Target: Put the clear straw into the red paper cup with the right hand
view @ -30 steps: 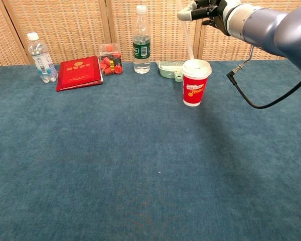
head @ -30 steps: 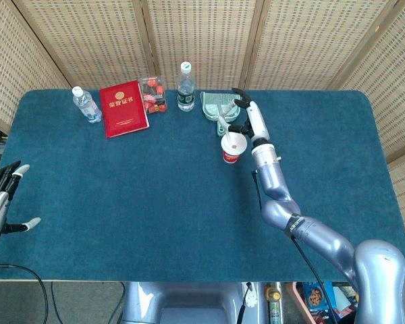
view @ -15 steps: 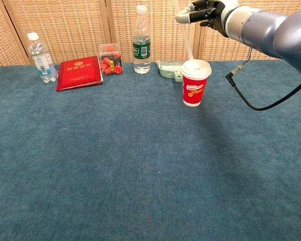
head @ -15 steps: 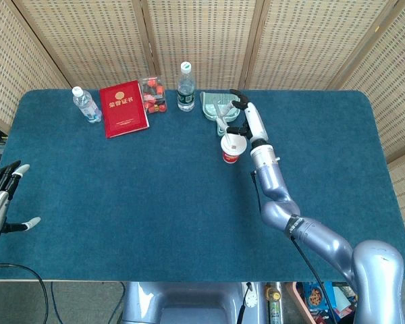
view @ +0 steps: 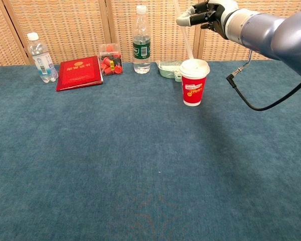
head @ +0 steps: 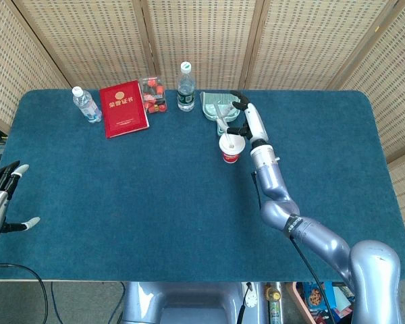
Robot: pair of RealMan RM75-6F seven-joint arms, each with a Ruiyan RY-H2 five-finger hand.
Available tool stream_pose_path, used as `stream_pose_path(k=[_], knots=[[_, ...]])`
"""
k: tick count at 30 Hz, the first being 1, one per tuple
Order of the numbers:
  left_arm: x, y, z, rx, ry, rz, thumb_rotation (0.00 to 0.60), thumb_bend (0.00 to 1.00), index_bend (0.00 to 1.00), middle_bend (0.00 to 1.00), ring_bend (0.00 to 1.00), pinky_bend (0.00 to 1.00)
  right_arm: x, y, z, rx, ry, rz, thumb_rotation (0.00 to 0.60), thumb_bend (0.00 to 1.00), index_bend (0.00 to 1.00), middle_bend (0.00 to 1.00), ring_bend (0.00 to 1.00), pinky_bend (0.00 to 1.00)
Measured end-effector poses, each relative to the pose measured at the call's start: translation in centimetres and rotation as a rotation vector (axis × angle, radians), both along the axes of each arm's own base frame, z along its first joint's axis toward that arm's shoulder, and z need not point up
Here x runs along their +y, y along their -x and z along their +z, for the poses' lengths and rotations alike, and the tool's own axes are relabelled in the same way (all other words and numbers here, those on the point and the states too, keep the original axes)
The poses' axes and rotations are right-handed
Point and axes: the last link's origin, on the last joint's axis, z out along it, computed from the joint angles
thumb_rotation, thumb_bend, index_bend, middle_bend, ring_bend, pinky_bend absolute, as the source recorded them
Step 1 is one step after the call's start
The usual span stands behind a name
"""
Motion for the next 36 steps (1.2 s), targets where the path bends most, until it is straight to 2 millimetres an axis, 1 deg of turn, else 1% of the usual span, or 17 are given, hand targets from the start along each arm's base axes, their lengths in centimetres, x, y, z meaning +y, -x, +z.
stream_pose_path(k=[10, 20, 29, 36], knots=[[0.3, 0.0, -0.2, 0.001, 0.008, -0.001, 0.6, 0.0, 0.0, 0.0, 0.0, 0.0, -0.1, -0.4, 0.2, 0.001, 0.0, 0.008, 0.6, 0.52, 0.68, 0.15, 0.0, 0.0], [0.3, -0.1, -0.3, 0.001, 0.013, 0.0, 0.6, 0.0, 0.0, 0.0, 0.0, 0.0, 0.0, 0.2, -0.1, 0.007, -0.012, 0.0, 0.6, 0.52, 0.68, 0.15, 0.0, 0.0], [0.3, 0.0, -0.3, 0.0, 0.013, 0.004, 0.6, 0.0, 0.0, 0.0, 0.0, 0.0, 0.0, 0.2, -0.3, 0.006, -0.017, 0.001, 0.6, 0.52, 0.68, 0.15, 0.0, 0.0], [0.4, 0.0, -0.4, 0.0, 0.017, 0.004, 0.6, 0.0, 0.0, 0.0, 0.0, 0.0, 0.1, 0.9, -0.5, 0.0, -0.023, -0.008, 0.6, 0.52, 0.68, 0.15, 0.0, 0.0]])
